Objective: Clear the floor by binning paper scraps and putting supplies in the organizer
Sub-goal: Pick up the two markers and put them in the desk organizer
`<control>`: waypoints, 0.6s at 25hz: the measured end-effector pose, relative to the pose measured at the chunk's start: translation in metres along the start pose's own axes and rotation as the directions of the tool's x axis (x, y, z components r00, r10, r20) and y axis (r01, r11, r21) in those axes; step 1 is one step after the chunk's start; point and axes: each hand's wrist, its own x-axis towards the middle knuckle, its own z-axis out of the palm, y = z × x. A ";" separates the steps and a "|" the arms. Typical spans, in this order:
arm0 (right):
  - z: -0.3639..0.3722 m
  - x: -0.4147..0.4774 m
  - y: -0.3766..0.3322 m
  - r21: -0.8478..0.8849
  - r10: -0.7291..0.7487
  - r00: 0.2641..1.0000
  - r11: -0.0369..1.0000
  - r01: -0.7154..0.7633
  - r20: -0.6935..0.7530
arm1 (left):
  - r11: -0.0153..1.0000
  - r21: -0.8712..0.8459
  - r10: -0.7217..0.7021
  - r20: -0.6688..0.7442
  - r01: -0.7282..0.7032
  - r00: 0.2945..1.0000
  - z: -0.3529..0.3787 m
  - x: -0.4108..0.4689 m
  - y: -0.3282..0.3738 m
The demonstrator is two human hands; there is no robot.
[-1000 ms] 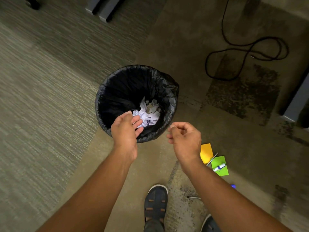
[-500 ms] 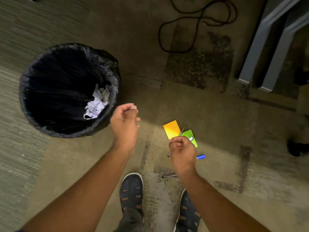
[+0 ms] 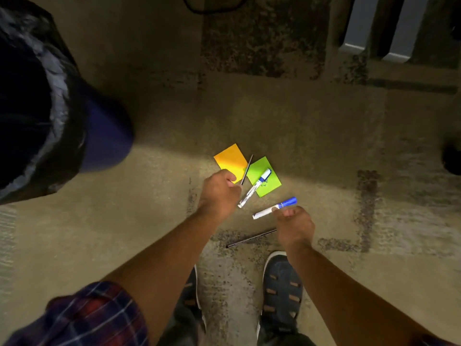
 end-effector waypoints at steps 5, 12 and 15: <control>0.024 0.048 0.018 -0.128 0.128 0.991 0.984 -0.124 0.026 | 0.892 0.405 0.140 0.177 -0.202 0.974 0.062 0.019 -0.001; 0.027 0.052 0.019 -0.076 0.082 0.997 0.994 -0.081 0.010 | 0.823 0.497 0.189 0.219 -0.276 0.957 0.081 0.021 -0.011; 0.010 0.037 0.010 -0.026 0.041 0.999 0.999 -0.040 0.004 | 0.954 0.272 0.085 0.156 -0.125 0.984 0.062 0.005 -0.016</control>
